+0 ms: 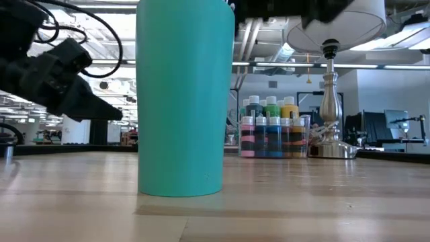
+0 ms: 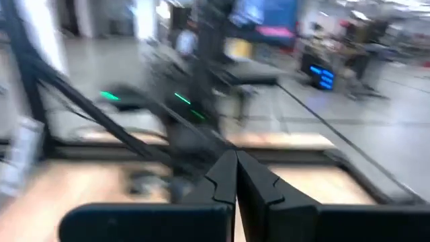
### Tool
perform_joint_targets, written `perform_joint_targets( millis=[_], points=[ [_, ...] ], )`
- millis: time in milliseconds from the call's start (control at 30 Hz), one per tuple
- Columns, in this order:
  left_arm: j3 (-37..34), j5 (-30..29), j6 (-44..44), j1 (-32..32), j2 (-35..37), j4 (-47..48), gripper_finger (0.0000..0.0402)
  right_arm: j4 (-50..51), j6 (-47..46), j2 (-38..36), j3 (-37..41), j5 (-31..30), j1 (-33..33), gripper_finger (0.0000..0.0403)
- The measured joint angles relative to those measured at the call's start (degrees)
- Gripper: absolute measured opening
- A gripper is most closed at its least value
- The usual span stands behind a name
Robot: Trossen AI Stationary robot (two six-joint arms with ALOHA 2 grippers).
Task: Pick & Place Paint Supplies
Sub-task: Return to Home Position
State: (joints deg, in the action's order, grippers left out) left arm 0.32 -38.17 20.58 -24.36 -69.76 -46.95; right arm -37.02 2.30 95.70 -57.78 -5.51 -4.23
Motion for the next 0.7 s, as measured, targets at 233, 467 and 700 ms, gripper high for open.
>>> perform_joint_targets(
  millis=[233,467,700],
  points=[
    [0.0,6.8,-4.3,8.7,0.0,-1.4,0.0,-14.2,0.1,-5.0,13.9,4.6,9.5,0.0],
    [0.0,7.3,-7.7,16.3,0.0,-6.2,0.0,-35.9,-6.3,-4.9,27.9,11.3,20.3,0.0],
    [1.6,19.6,-8.1,24.3,0.0,-8.6,0.0,-44.8,-6.4,-4.8,36.9,12.3,24.6,0.0]
  ],
)
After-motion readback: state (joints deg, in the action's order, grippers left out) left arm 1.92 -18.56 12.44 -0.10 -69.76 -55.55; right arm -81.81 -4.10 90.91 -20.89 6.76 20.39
